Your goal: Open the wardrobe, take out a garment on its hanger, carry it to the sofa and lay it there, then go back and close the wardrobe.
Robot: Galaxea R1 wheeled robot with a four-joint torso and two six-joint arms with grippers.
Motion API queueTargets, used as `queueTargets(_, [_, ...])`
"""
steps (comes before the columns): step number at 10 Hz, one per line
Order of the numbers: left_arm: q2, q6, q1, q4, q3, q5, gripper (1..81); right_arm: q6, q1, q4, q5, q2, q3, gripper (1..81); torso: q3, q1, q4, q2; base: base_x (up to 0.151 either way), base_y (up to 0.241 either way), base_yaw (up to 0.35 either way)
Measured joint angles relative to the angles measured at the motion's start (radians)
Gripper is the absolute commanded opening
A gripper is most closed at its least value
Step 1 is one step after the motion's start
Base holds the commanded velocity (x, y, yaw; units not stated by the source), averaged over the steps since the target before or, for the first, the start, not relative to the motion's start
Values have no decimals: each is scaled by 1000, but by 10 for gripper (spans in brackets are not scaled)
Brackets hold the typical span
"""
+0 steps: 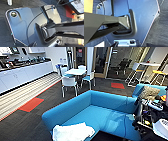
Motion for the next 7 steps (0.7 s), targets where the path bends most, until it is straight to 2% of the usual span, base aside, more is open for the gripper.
queueTargets(5, [1,0,-1,0,0,0,811,0,1,0,1,0,0,811,0,0,0,0,-101,0,0])
queueTargets(7, [6,1,4,0,0,0,811,0,0,0,0,0,0,811,0,-1,0,-1,-35,0,0])
